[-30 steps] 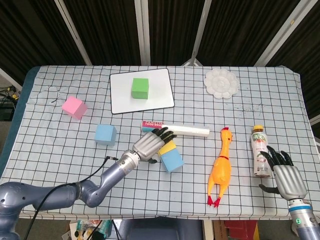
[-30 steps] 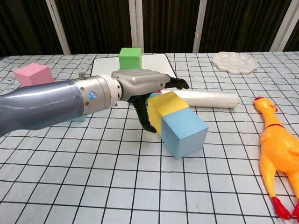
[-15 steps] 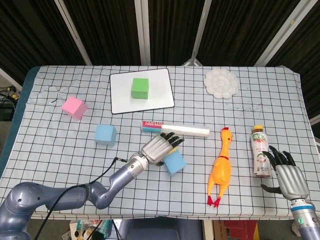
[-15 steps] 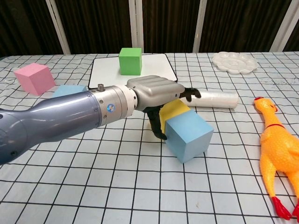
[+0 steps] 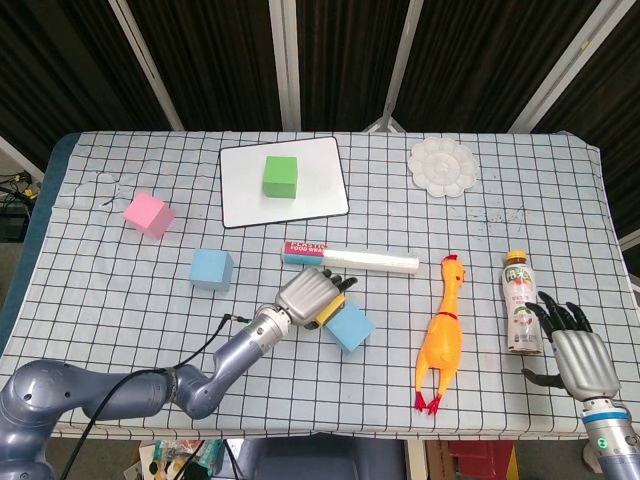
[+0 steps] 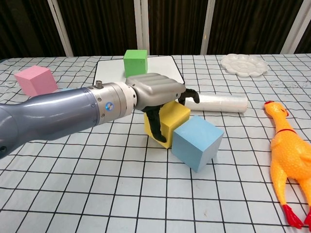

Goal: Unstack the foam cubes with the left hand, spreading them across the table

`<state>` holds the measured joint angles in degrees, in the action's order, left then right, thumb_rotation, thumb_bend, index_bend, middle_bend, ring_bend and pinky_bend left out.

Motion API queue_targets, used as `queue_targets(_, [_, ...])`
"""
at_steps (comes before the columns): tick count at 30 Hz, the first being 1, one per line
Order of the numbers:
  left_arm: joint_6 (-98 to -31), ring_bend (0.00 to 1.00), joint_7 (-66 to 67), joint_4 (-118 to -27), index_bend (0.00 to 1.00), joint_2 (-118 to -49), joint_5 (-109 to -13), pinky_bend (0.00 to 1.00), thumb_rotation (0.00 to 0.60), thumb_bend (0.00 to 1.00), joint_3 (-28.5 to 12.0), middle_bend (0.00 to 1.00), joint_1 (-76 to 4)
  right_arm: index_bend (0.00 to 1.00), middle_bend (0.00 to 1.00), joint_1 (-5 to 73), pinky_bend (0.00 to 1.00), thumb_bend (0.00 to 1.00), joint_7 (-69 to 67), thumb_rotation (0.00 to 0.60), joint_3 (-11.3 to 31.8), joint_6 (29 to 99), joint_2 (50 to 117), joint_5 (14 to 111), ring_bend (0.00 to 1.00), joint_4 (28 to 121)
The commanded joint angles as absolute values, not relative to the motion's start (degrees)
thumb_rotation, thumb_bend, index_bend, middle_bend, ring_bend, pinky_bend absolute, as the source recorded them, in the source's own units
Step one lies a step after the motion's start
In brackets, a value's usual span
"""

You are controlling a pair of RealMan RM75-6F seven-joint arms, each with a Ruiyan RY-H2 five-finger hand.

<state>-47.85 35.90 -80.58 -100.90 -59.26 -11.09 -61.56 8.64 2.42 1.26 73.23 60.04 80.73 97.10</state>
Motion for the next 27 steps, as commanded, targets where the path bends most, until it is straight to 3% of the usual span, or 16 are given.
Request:
queue_targets(1, [-49.70, 0.47, 36.15, -82.91, 0.16, -98.87, -59.87, 0.60, 0.600, 0.03, -10.74, 0.34, -60.65, 0.16, 0.04, 8.60, 0.07, 0.02, 2.37, 0.600, 1.24, 73.30, 60.01, 80.79, 0.15, 97.12])
queue_targets(11, [-49.66, 0.43, 37.00, -99.56, 0.16, -82.06, -57.73, 0.58, 0.600, 0.03, -5.59, 0.30, -56.05, 0.16, 0.04, 8.59, 0.07, 0.02, 2.28, 0.600, 1.04, 73.37, 60.01, 81.39, 0.15, 97.29])
queue_targets(19, [-44.88, 0.33, 28.98, -101.37, 0.14, -75.80, -60.62, 0.55, 0.600, 0.03, -4.10, 0.23, -54.94, 0.16, 0.04, 8.52, 0.07, 0.02, 3.05, 0.600, 1.00, 73.47, 60.18, 81.26, 0.15, 97.62])
queue_targets(23, [-41.94, 0.13, 27.70, -101.76, 0.11, -74.24, -60.58, 0.37, 0.600, 0.01, -2.98, 0.11, -55.56, 0.16, 0.04, 8.52, 0.07, 0.02, 3.01, 0.600, 1.11, 73.47, 60.18, 81.06, 0.15, 97.57])
queue_targets(27, [-38.49, 0.01, 25.37, -102.82, 0.07, -73.11, -59.33, 0.25, 0.600, 0.00, -2.75, 0.03, -56.64, 0.16, 0.04, 8.60, 0.07, 0.02, 2.94, 0.600, 1.06, 73.25, 60.06, 81.10, 0.15, 97.64])
